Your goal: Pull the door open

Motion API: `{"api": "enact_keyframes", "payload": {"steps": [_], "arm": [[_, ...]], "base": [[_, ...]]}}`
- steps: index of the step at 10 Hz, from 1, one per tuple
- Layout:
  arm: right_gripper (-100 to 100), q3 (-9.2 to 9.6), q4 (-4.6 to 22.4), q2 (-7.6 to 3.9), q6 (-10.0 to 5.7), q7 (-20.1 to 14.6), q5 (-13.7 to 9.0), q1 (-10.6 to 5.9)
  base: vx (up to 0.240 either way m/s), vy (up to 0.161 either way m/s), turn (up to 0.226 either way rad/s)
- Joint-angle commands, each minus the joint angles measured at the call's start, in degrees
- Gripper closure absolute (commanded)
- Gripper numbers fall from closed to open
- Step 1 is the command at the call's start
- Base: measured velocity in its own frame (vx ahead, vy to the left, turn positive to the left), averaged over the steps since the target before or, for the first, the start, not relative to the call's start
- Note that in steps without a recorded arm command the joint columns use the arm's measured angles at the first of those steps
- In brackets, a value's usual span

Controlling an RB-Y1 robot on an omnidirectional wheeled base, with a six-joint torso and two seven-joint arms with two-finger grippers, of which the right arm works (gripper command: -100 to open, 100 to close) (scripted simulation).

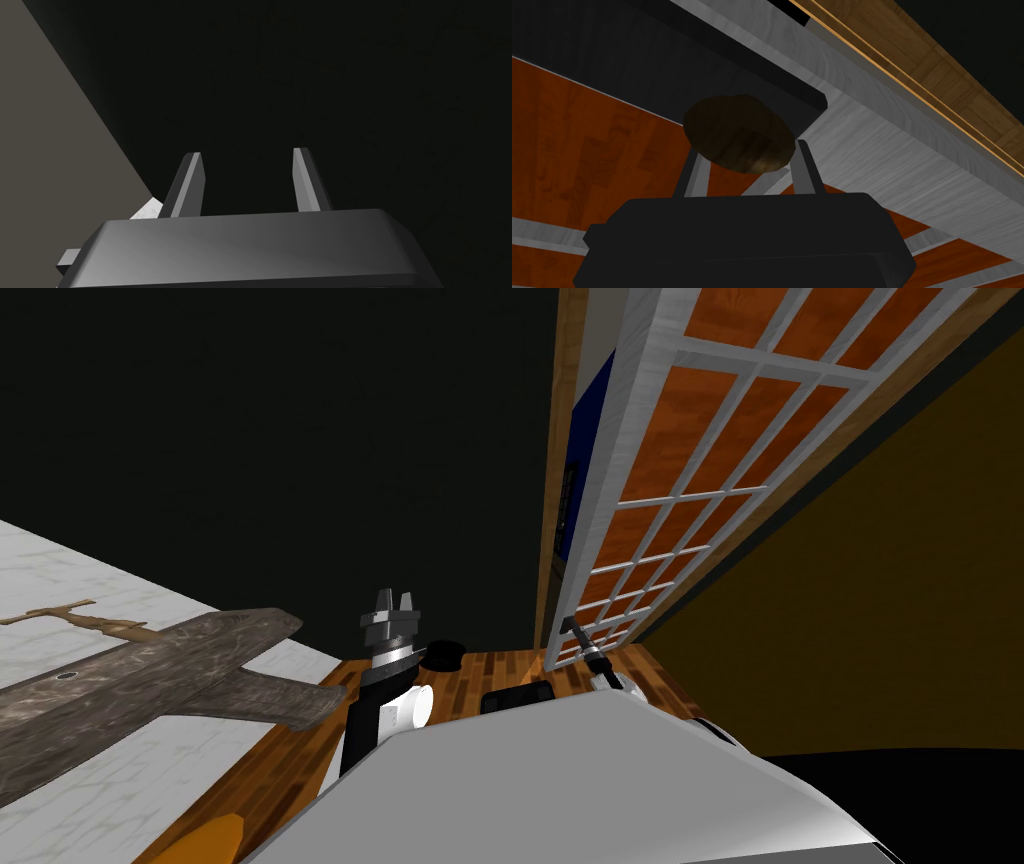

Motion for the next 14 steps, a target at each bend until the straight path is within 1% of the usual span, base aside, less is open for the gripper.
{"api": "enact_keyframes", "payload": {"steps": [1, 2, 3, 4, 6, 7, 9, 10, 13, 14], "arm": [[100, 1.28, 0.60, 1.48, -0.25, -2.57, -0.20, -0.09], [100, 1.56, 0.54, 1.79, 0.00, -3.91, -0.90, -0.29], [100, 1.56, 0.54, 1.79, 0.00, -4.94, -0.90, -0.29], [100, 1.84, 0.48, 2.09, 0.25, -6.64, -1.59, -0.48], [100, 1.84, 0.48, 2.09, 0.25, -7.32, -1.59, -0.48], [100, 2.12, 0.41, 2.40, 0.50, -9.69, -2.29, -0.67], [100, 2.12, 0.41, 2.40, 0.50, -9.69, -2.29, -0.67], [100, 2.40, 0.35, 2.70, 0.75, -12.07, -2.99, -0.86], [100, 2.40, 0.35, 2.70, 0.75, -12.07, -2.99, -0.86], [100, 2.69, 0.29, 3.02, 1.01, -14.44, -3.70, -1.06]], "base": [[-0.041, -0.018, 0.039], [-0.072, -0.039, 0.064], [-0.051, -0.033, 0.029], [-0.051, -0.028, 0.047], [-0.036, -0.018, 0.021], [-0.041, -0.018, 0.039], [-0.026, -0.016, 0.017], [-0.043, -0.024, 0.060], [-0.022, -0.011, -0.003], [-0.031, -0.022, 0.024]]}}
